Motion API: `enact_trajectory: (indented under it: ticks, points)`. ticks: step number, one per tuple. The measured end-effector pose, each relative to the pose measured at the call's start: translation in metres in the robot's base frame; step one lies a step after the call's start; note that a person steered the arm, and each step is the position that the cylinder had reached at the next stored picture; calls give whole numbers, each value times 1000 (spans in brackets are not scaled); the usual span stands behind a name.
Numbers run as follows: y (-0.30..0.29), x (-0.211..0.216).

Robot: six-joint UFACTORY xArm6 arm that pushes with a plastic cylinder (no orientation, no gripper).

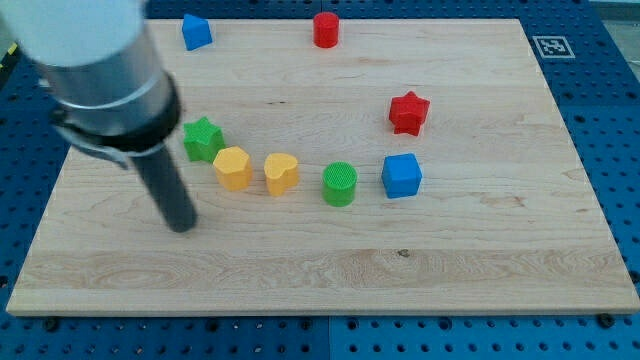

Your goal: Push the yellow heart up a bit

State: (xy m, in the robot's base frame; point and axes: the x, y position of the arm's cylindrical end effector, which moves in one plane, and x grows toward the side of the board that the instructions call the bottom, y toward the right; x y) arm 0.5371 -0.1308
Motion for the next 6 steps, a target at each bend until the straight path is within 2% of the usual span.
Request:
enact_trajectory:
  ticks: [2,3,4,6]
  points:
    - [18,-5]
    - [52,-10]
    - [81,-28]
    - [84,-70]
